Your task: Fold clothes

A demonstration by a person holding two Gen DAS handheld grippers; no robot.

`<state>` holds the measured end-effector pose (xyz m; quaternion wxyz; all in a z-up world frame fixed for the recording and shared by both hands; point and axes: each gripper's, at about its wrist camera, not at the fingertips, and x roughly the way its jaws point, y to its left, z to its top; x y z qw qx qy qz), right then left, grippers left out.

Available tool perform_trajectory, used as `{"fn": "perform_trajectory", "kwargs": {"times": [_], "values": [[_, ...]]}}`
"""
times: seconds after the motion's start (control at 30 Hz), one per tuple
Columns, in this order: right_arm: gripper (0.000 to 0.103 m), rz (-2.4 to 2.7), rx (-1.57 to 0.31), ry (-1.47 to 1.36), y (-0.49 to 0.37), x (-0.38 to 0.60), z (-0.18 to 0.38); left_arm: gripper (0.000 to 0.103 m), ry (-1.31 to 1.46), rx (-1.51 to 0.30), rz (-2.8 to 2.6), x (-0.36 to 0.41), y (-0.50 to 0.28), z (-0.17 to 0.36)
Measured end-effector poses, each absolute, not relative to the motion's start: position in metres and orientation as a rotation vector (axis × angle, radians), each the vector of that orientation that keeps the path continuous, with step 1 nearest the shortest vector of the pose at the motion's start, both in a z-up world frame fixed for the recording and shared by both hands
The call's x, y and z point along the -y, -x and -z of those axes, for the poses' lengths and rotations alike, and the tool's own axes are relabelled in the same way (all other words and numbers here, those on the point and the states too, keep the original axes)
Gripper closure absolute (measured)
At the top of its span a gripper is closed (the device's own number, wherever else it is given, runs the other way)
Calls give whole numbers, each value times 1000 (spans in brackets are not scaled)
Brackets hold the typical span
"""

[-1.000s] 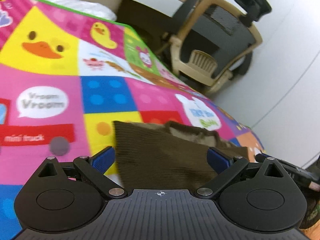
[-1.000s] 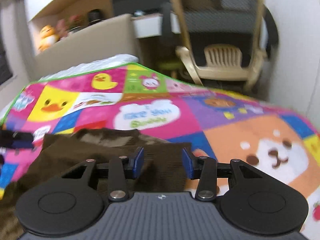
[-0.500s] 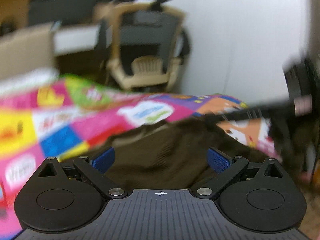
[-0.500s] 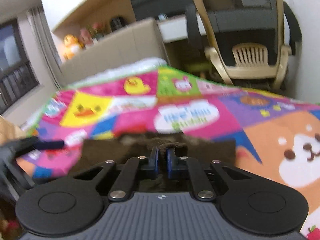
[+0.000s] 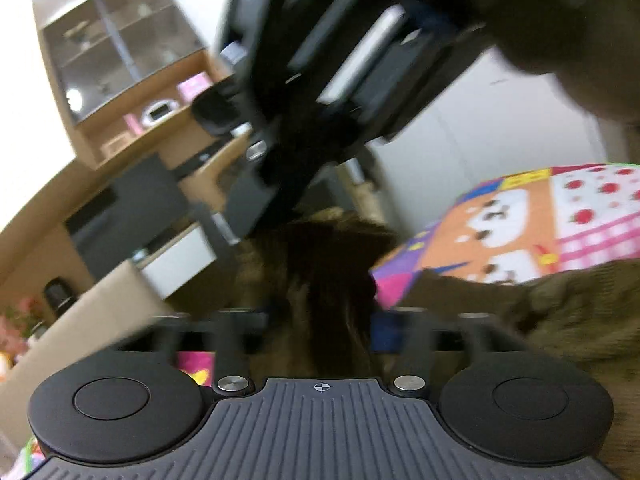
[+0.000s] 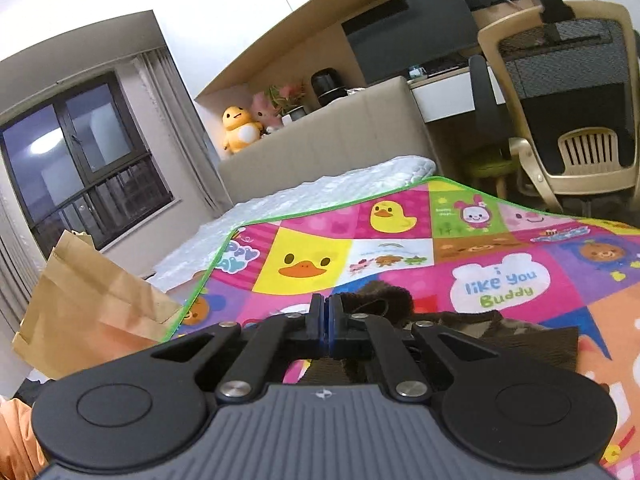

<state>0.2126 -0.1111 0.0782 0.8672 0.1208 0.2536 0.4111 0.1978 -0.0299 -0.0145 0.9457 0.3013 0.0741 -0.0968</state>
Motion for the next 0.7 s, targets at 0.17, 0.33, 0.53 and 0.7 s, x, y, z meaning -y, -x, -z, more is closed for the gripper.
{"fn": "perform_trajectory", "kwargs": {"times": [0.17,0.33,0.53,0.7], "values": [[100,-784,-420,-216,-206,107,-90,94,-439,-153,84,-25,-213,-13],[64,-575,-276,120,-200,69,-72,94,-167,-144,-78,-120,-205,-56],[59,-745,-557,316,-213,-32,5,94,-43,-148,-195,-184,-187,-72],[44,-721,-654,463,-229,-84,43,94,-34,-168,-199,-196,-179,-68]]}}
